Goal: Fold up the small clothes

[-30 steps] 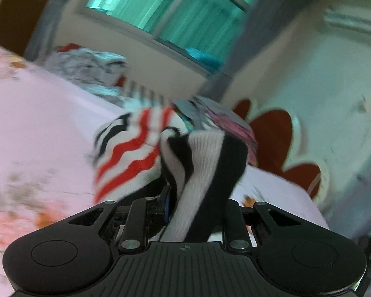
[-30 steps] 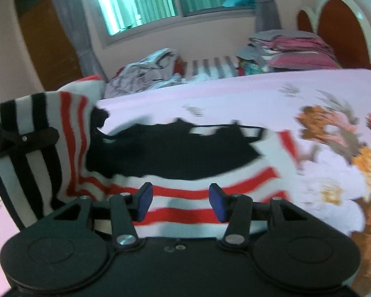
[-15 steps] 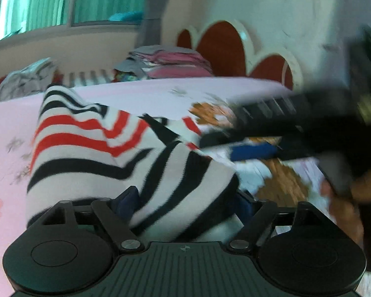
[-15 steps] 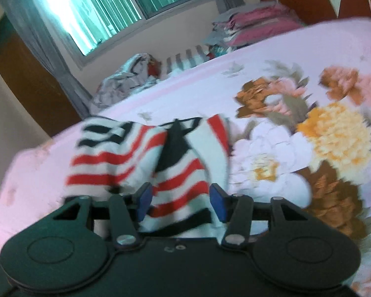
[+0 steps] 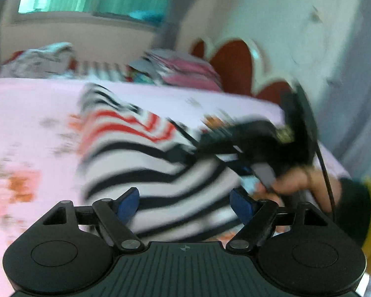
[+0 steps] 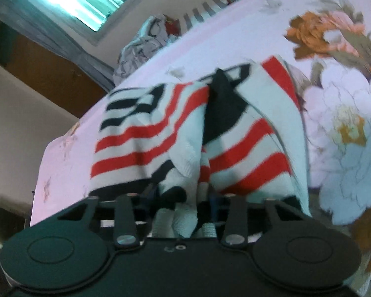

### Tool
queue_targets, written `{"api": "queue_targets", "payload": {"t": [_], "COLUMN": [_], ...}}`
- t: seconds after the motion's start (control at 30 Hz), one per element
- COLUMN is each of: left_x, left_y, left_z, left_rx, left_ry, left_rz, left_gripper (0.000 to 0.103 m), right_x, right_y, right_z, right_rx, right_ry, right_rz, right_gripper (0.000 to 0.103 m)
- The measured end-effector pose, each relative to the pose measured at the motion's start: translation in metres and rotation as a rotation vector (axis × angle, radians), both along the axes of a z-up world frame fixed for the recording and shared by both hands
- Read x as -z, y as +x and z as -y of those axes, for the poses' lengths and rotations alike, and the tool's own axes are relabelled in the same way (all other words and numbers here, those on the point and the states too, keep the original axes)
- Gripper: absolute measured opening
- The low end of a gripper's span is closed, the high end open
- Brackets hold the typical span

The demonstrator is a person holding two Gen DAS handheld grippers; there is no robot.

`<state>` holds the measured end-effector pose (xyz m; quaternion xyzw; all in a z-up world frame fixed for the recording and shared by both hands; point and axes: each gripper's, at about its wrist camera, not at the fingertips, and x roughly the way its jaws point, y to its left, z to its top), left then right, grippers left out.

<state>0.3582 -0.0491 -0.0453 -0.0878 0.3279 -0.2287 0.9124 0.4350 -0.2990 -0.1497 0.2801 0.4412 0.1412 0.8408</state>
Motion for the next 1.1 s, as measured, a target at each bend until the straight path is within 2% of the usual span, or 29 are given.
{"api": "queue_targets", "payload": {"t": [0.03, 0.17, 0.27, 0.33, 0.47, 0.57, 0.7, 0.87, 1.1], "left_x": [-0.003, -0.002, 0.001, 0.006, 0.027, 0.046, 0.059, 0.065, 0.064], "left_y": [0.002, 0.014, 0.028, 0.041, 0.061, 0.075, 0.080, 0.086, 0.090], "left_z": [-0.011, -0.038, -0.038, -0.027, -0.003, 0.008, 0.009, 0.009, 0.008], "left_rx": [-0.041, -0.149, -0.158, -0.140, -0.106, -0.091, -0.091, -0.091, -0.075], "left_ry": [-0.005, -0.017, -0.034, -0.033, -0.010, 0.021, 0.016, 0.025, 0.035], "left_rz": [0.004, -0.022, -0.029, -0.033, -0.088, -0.146, -0.200, -0.224, -0.237], "left_gripper": [0.080, 0.080, 0.080, 0.080, 0.080, 0.080, 0.080, 0.080, 0.080], "right_x": [-0.006, -0.039, -0.054, -0.054, -0.028, -0.011, -0.005, -0.010, -0.010], "right_y": [-0.005, -0.024, -0.040, -0.048, -0.051, -0.053, -0.059, -0.069, -0.103], "right_z": [-0.002, -0.015, -0.017, -0.011, 0.011, 0.020, 0.025, 0.042, 0.047], "right_rx": [-0.008, -0.038, -0.035, -0.026, 0.020, 0.057, 0.097, 0.123, 0.103], "right_ry": [-0.031, -0.232, -0.376, -0.425, -0.399, -0.385, -0.341, -0.200, -0.198], "right_rz": [0.036, 0.211, 0.307, 0.316, 0.215, 0.175, 0.154, 0.103, 0.058], "right_gripper": [0.024, 0.022, 0.022, 0.021, 0.022, 0.022, 0.022, 0.029, 0.029]}}
